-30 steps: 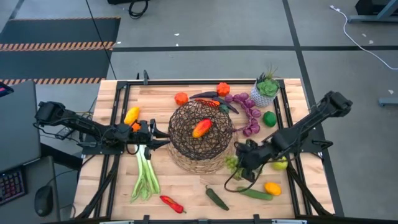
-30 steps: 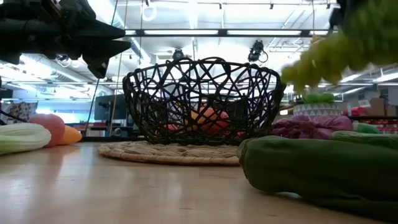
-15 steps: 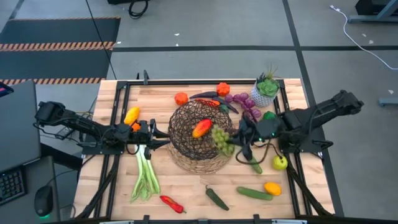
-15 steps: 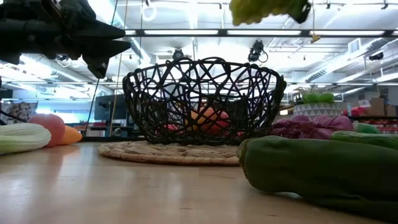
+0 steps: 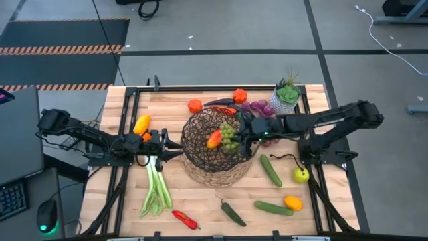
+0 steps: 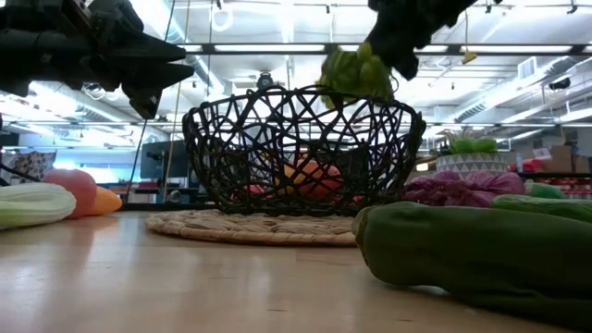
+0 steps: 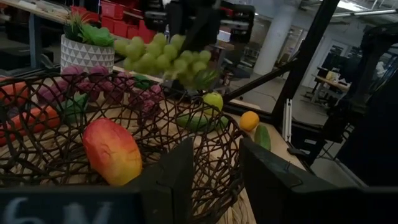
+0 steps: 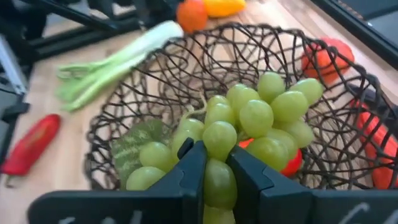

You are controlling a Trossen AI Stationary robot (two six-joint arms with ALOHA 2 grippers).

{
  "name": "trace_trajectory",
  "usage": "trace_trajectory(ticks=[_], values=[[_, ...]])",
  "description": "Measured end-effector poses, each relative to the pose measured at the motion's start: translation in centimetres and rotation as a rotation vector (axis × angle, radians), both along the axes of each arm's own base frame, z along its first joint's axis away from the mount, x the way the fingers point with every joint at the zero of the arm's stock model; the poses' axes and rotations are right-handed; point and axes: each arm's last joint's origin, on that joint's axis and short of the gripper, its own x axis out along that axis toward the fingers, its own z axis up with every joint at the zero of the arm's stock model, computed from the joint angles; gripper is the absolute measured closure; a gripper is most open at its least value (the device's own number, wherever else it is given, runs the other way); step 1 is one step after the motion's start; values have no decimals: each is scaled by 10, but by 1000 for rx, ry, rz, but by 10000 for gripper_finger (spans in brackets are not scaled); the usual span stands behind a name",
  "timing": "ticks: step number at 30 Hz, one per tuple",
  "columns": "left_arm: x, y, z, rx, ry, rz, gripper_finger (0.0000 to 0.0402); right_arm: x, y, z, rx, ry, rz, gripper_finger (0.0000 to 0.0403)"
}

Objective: Build produce basket
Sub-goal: Put the green grapes into the black basket, then put the red chili pepper into the black basket

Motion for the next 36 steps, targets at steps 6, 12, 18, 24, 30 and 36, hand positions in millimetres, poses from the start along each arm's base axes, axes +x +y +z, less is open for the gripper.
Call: trace_trajectory(ticks=[6, 12, 18, 24, 30, 36], values=[[0, 0, 0, 1, 5, 0, 267, 8, -7, -12, -9, 46, -23, 266], [0, 0, -3, 7, 31, 0, 267, 3, -11, -5, 0, 23, -44, 191], [0, 0, -4, 18, 35, 0, 267, -19, -9, 11, 25, 20, -50, 160], [0, 0, -4, 27, 44, 0, 267, -45, 8, 19, 168, 77, -10, 162], [0, 0, -5, 28, 47, -1, 266, -57, 46, 9, 257, 197, 48, 164], [0, 0, -3, 24, 25, -2, 265, -65, 81, -13, 197, 224, 24, 165]])
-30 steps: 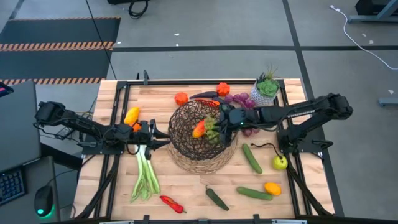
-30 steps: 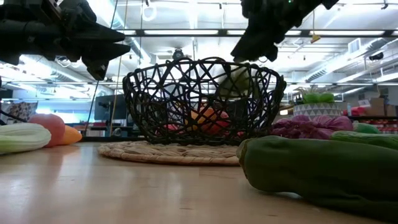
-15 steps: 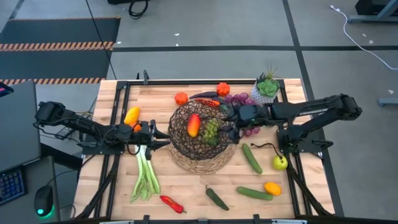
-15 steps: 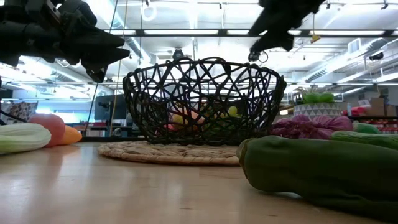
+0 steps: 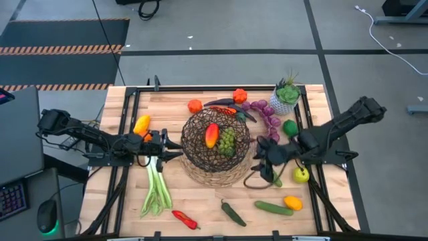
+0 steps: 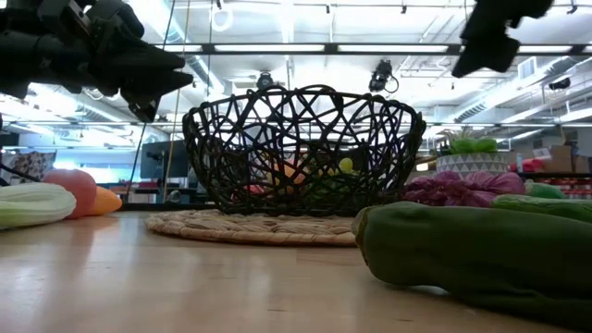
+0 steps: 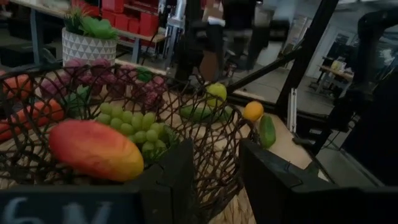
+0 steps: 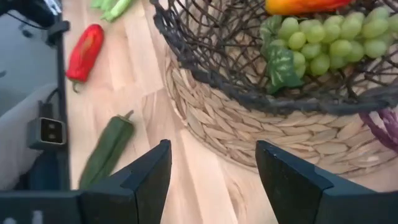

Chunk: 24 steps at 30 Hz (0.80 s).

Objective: Build produce basket
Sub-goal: Put the red chili pepper into the black basket

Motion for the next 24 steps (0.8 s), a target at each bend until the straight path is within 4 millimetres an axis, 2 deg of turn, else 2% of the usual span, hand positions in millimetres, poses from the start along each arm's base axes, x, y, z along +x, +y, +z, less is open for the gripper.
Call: trace_trajectory(ticks=[6, 9, 11, 16, 19, 21, 24], values=[[-1, -4, 22, 75, -221, -106, 260, -8, 22, -17, -79, -98, -60, 165], [6, -12, 44, 95, -277, -215, 262, -12, 27, -30, -68, -123, -51, 165], [15, -22, 58, 151, -220, -267, 266, -14, 29, -37, -36, -139, -61, 165], [38, -48, 101, 316, 89, -363, 276, -22, 32, -54, -5, -133, -62, 165], [49, -65, 123, 363, 191, -423, 280, -24, 34, -57, 4, -129, -61, 165], [56, -77, 131, 385, 249, -452, 280, -24, 35, -57, 6, -134, -56, 165], [70, -98, 129, 457, 341, -487, 273, -23, 37, -55, 7, -155, -40, 165]])
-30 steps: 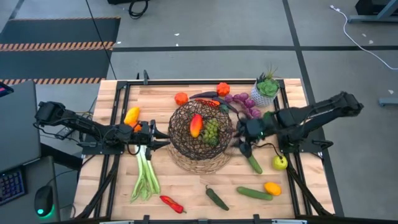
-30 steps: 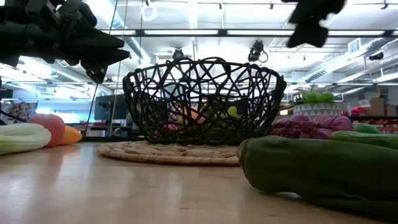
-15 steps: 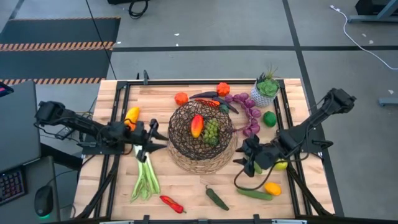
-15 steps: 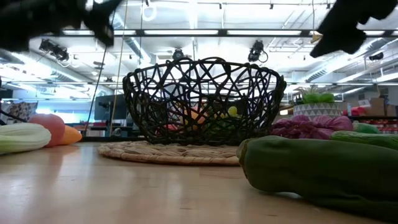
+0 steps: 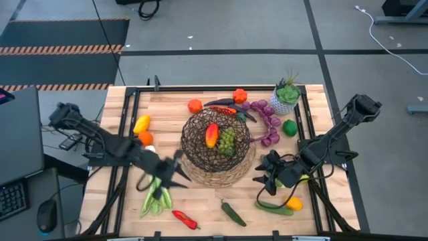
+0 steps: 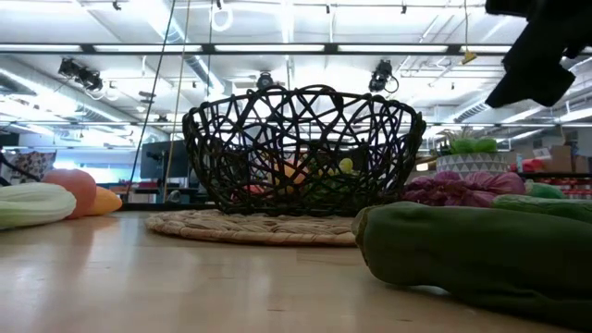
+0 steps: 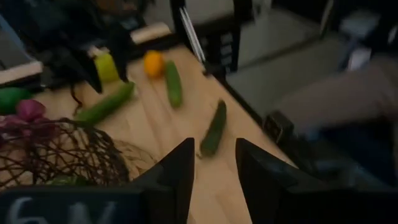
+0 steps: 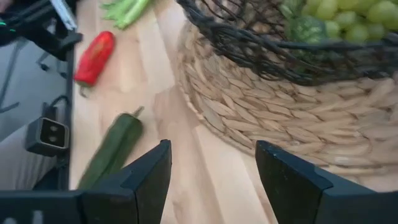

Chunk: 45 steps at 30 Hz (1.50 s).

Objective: Build produce basket
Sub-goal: Put the red chili pepper into the black basket

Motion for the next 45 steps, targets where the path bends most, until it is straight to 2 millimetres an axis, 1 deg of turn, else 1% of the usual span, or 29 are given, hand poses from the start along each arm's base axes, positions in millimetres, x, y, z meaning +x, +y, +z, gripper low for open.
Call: trace_trajectory(ticks=[2, 5, 8, 10, 15, 19, 22, 26, 31, 35, 38, 40, 45], values=[[10, -17, -8, 56, 36, -37, 260, 0, 0, 0, -3, -1, 3, 165], [25, -39, -25, 114, 102, -58, 228, 0, 0, 0, -12, 1, 11, 165], [33, -53, -43, 155, 176, -70, 185, 0, 0, 0, -14, 2, 22, 165], [40, -59, -50, 153, 225, -55, 153, 0, 1, 0, -14, 4, 31, 165], [42, -73, -63, 85, 365, -23, 86, 0, 1, 0, -20, 8, 51, 165], [37, -94, -75, 51, 424, -37, 54, 0, 1, 0, -27, 10, 58, 165], [33, -107, -86, 42, 463, -41, 49, 0, 1, 0, -33, 12, 55, 165], [30, -119, -106, 70, 524, -40, 49, 0, 0, 0, -57, 3, 52, 165], [32, -122, -134, 152, 592, -15, 49, 0, 0, 0, -60, 0, 50, 165], [34, -124, -152, 187, 628, -5, 52, 0, 0, 0, -57, -5, 48, 165], [35, -124, -162, 207, 651, -1, 65, 0, 0, 0, -57, -5, 48, 165], [34, -125, -163, 210, 659, -7, 79, 0, 0, 0, -57, -5, 48, 165], [33, -126, -163, 207, 658, -11, 136, 0, 0, 1, -63, -9, 41, 165]])
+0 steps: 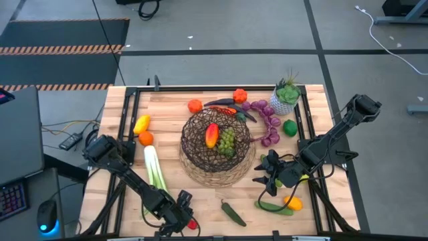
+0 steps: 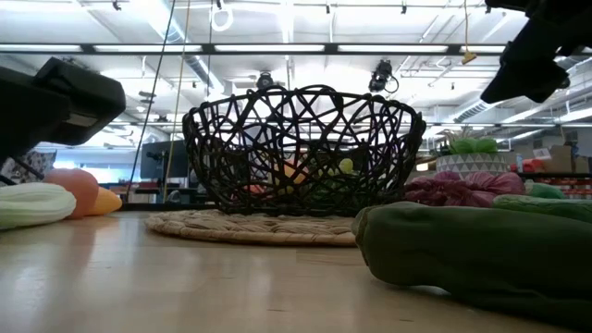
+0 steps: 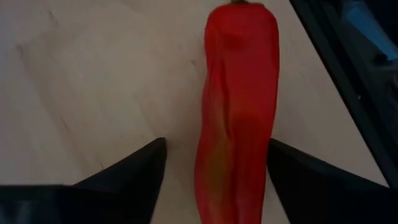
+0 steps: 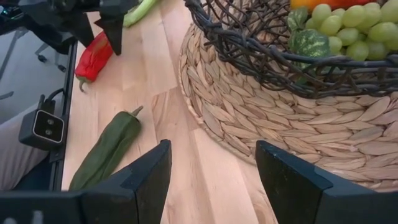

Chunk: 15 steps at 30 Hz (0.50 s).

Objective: Build produce basket
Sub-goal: Put the red chili pepper into the black basket

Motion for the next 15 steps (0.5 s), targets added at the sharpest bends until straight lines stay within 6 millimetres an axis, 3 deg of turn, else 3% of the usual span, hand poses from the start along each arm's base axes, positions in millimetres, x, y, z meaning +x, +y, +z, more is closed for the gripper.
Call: trace_trajectory(ticks=[10, 13, 15], values=[[3, 3, 1, -1, -2, 0, 329, 0, 0, 0, -5, -4, -6, 165], [8, 10, 8, -19, -9, 38, 345, 0, 0, 0, -5, -4, -6, 165], [16, 15, 23, -61, -38, 77, 345, 0, 0, 0, -6, -4, -5, 165]])
